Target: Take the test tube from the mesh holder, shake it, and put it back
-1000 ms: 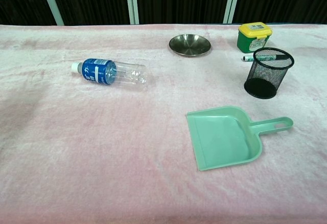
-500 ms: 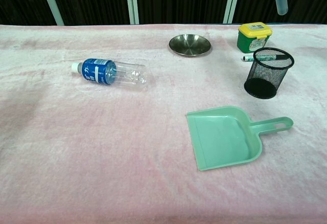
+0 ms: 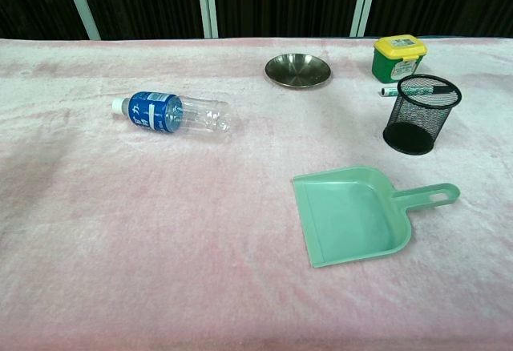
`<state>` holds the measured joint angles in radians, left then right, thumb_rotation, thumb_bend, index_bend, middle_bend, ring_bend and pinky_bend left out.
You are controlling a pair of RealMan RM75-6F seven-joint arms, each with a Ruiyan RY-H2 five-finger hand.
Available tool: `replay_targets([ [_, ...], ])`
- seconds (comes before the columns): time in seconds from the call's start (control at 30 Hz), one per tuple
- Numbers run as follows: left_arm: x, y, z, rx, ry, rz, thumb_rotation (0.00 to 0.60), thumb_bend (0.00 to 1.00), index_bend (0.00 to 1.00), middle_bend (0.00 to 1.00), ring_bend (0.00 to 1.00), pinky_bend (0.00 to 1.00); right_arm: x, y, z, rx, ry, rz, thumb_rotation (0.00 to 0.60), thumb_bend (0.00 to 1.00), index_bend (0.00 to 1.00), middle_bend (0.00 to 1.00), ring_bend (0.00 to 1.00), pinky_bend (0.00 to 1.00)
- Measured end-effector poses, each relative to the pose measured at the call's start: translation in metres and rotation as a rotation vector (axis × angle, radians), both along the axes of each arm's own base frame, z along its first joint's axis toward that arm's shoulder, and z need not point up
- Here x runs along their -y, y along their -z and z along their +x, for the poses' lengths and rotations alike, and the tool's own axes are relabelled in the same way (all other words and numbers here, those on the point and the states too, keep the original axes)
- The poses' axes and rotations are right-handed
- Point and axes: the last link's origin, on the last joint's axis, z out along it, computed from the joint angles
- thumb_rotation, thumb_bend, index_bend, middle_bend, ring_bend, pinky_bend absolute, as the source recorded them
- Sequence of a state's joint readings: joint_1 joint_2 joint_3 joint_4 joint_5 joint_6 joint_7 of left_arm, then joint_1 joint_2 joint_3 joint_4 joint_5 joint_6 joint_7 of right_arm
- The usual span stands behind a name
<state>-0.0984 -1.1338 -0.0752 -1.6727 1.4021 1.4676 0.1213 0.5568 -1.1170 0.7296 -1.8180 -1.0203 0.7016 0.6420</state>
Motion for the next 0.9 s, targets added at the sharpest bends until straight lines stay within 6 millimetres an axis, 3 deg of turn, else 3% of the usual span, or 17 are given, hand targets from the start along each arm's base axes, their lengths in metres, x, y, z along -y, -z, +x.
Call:
replay_targets([
  [0.2,0.0,0.0,0.0,0.0,0.001,-0.002,0.6,0.33,0.12,0.02,0.0,0.0,-0.006,-0.021,0.011,0.452,-0.046,0.095,0.6,0.27,0.61,0.04,0.13,0.16],
  [0.37,0.0,0.0,0.0,0.001,0.0,0.001,0.6,0.33,0.12,0.02,0.0,0.0,-0.011,-0.028,0.011,0.556,-0.124,0.152,0.6,0.26,0.61,0.04,0.13,0.16],
  [0.53,0.0,0.0,0.0,0.0,0.0,0.0,0.6,0.33,0.12,0.02,0.0,0.0,-0.011,-0.023,0.004,0.476,-0.134,0.166,0.6,0.27,0.61,0.04,0.13,0.16],
  [0.63,0.0,0.0,0.0,0.001,-0.002,0.002,0.6,0.33,0.12,0.02,0.0,0.0,-0.009,-0.018,-0.003,0.345,-0.131,0.137,0.6,0.27,0.62,0.04,0.13,0.16],
  [0.9,0.0,0.0,0.0,0.0,-0.001,0.0,0.6,0.33,0.12,0.02,0.0,0.0,0.0,-0.003,-0.023,-0.199,-0.15,-0.055,0.6,0.27,0.62,0.04,0.13,0.16],
])
